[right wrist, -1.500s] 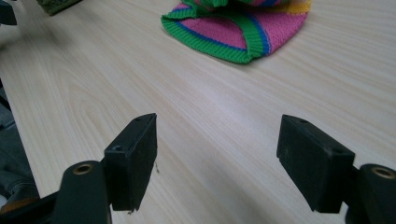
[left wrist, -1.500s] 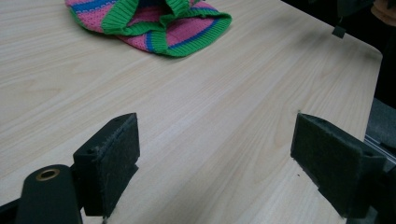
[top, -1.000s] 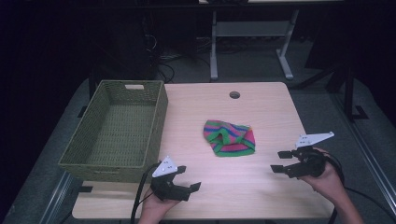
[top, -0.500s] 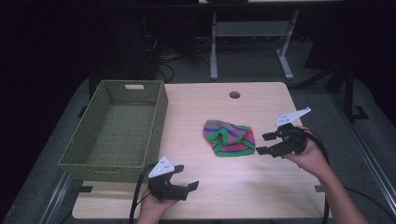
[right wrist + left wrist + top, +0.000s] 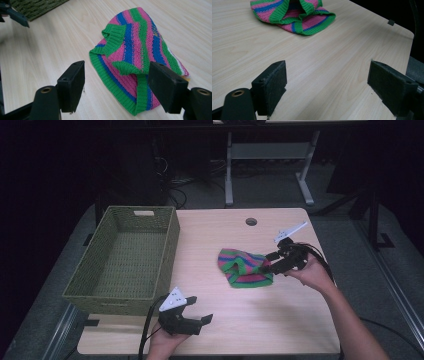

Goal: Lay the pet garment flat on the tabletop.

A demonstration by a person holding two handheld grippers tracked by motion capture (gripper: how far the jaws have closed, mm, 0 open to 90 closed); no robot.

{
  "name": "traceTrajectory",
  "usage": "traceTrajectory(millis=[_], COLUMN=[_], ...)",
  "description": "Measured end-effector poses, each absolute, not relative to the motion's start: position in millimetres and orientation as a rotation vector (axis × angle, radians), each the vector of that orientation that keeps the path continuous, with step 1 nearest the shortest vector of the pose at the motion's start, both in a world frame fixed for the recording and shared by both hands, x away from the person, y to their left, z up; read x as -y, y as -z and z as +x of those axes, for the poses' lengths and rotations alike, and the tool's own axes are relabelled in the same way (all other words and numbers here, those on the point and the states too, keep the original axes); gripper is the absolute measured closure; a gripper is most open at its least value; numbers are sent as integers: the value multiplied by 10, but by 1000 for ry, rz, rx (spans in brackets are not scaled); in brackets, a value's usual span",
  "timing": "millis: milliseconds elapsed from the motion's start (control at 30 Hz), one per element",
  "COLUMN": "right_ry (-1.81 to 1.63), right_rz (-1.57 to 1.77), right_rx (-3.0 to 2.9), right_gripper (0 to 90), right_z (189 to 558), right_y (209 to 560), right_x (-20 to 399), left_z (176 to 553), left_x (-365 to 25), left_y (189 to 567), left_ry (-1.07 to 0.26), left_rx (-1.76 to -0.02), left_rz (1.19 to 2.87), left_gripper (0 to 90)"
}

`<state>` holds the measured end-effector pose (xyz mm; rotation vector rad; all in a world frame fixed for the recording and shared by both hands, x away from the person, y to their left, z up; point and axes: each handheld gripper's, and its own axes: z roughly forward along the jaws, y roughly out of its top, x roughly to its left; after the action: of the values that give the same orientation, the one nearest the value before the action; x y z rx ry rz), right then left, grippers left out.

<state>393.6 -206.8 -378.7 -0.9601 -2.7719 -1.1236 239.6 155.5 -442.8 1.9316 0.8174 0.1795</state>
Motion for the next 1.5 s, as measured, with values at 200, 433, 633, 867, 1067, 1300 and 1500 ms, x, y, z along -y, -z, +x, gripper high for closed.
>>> traceTrajectory(millis=[200, 433, 633, 867, 1067, 1300, 1500], right_ry=[1080, 1041, 973, 944, 861, 761, 648], right_rz=[-971, -997, -1005, -1063, -1119, -1165, -1202], right_rx=[2773, 2782, 2796, 2800, 2798, 2833, 2959], right_gripper=[290, 284, 277, 257, 253, 296, 434], right_z=[4070, 4267, 4388, 4487, 4548, 4559, 4465], right_y=[3832, 3888, 3960, 4101, 4300, 4448, 4444], right_x=[2007, 1901, 1777, 1706, 1603, 1508, 1375], left_z=[2405, 2403, 2412, 2409, 2411, 2412, 2408], left_x=[-1538, -1553, -1538, -1534, -1521, -1524, -1520], left_y=[4437, 4433, 4438, 4435, 4436, 4440, 4441], left_ry=[-169, -172, -150, -142, -140, -143, -118], left_rx=[-807, -804, -809, -804, -805, -806, -815], left_rz=[1946, 1947, 1927, 1918, 1923, 1923, 1898], left_gripper=[155, 155, 155, 155, 155, 155, 155])
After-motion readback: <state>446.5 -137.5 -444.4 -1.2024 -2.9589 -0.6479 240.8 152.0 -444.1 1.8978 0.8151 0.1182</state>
